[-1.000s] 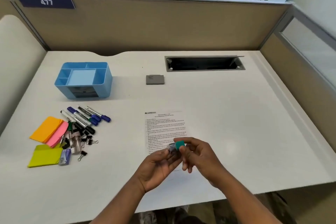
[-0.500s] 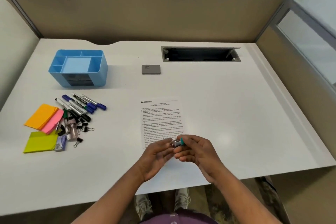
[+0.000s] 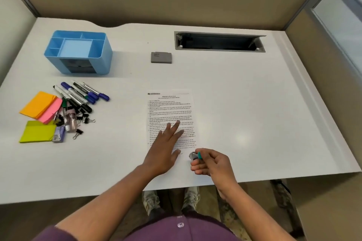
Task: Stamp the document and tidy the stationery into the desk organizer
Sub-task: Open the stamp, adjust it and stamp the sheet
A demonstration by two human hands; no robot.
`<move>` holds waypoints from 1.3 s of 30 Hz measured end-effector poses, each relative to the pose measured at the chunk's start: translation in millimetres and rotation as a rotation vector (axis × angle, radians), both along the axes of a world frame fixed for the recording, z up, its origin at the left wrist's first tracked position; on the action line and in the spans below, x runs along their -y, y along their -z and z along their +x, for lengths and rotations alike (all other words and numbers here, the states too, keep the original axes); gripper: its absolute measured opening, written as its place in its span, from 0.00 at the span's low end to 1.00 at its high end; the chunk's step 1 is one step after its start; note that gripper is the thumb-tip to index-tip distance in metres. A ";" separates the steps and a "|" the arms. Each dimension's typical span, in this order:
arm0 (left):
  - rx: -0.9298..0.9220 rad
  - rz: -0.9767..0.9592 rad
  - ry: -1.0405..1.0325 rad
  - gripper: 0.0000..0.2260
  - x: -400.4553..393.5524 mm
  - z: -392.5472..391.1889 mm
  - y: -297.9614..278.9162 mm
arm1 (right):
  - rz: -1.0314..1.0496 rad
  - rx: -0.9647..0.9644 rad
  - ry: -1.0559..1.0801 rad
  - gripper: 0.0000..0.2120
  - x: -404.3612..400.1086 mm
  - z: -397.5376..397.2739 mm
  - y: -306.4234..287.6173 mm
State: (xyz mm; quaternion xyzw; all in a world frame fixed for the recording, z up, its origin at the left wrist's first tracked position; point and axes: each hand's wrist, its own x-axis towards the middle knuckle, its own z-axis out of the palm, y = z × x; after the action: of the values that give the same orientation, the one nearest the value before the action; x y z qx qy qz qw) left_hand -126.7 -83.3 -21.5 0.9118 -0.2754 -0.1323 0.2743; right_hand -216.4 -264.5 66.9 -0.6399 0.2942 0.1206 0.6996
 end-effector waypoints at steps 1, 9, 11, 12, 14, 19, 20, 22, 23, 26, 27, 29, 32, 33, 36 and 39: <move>-0.002 0.046 0.028 0.30 2.1 2.1 1.6 | -0.009 0.001 0.007 0.16 0.3 -0.8 1.8; -0.083 0.215 0.100 0.32 -0.9 6.4 23.2 | -0.060 0.016 0.034 0.12 0.3 -1.5 7.2; -0.075 0.206 0.106 0.32 -1.4 6.1 24.6 | -0.066 0.016 0.045 0.12 0.5 -0.6 8.6; -0.070 0.201 0.106 0.32 -1.6 5.9 25.8 | -0.066 0.015 0.050 0.12 0.5 -0.2 9.1; -0.062 0.196 0.102 0.32 -1.8 5.5 27.2 | -0.064 0.015 0.052 0.12 0.4 0.6 9.9; -0.059 0.194 0.103 0.32 -1.2 6.3 28.6 | -0.068 0.014 0.048 0.12 -3.5 3.9 14.1; -0.059 0.187 0.101 0.32 -1.1 6.4 28.8 | -0.069 0.014 0.048 0.12 -4.6 4.5 14.9; -0.060 0.176 0.096 0.32 -1.5 6.1 29.6 | -0.069 0.018 0.052 0.12 -6.4 5.0 16.4; -0.060 0.176 0.096 0.32 -1.7 5.8 30.0 | -0.068 0.019 0.054 0.12 -6.9 5.2 16.9; -0.061 0.169 0.098 0.32 -2.0 5.7 30.6 | -0.069 0.013 0.054 0.12 -7.4 5.7 18.4; -0.061 0.169 0.098 0.32 -1.8 5.8 30.6 | -0.069 0.010 0.051 0.13 -7.4 6.0 18.9; -0.059 0.167 0.097 0.32 -1.7 5.7 30.7 | -0.071 0.007 0.043 0.13 -7.4 6.3 19.6; -0.054 0.165 0.098 0.32 -1.9 5.7 30.7 | -0.076 0.007 0.037 0.12 -7.5 6.7 20.3; -0.053 0.163 0.098 0.32 -2.0 5.6 30.6 | -0.076 0.006 0.037 0.12 -7.6 6.7 20.7; -0.055 0.165 0.097 0.32 -1.8 5.4 31.1 | -0.074 0.010 0.036 0.12 -7.7 7.0 21.8; -0.061 0.150 0.090 0.32 -1.8 5.2 31.9 | -0.069 0.018 0.034 0.11 -7.6 7.3 22.4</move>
State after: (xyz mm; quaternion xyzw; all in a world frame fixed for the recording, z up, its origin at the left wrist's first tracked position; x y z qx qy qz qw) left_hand -121.6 -81.5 -53.4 0.9121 -0.2969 -0.1922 0.2073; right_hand -209.1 -257.0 44.6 -0.6595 0.3027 0.0927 0.6818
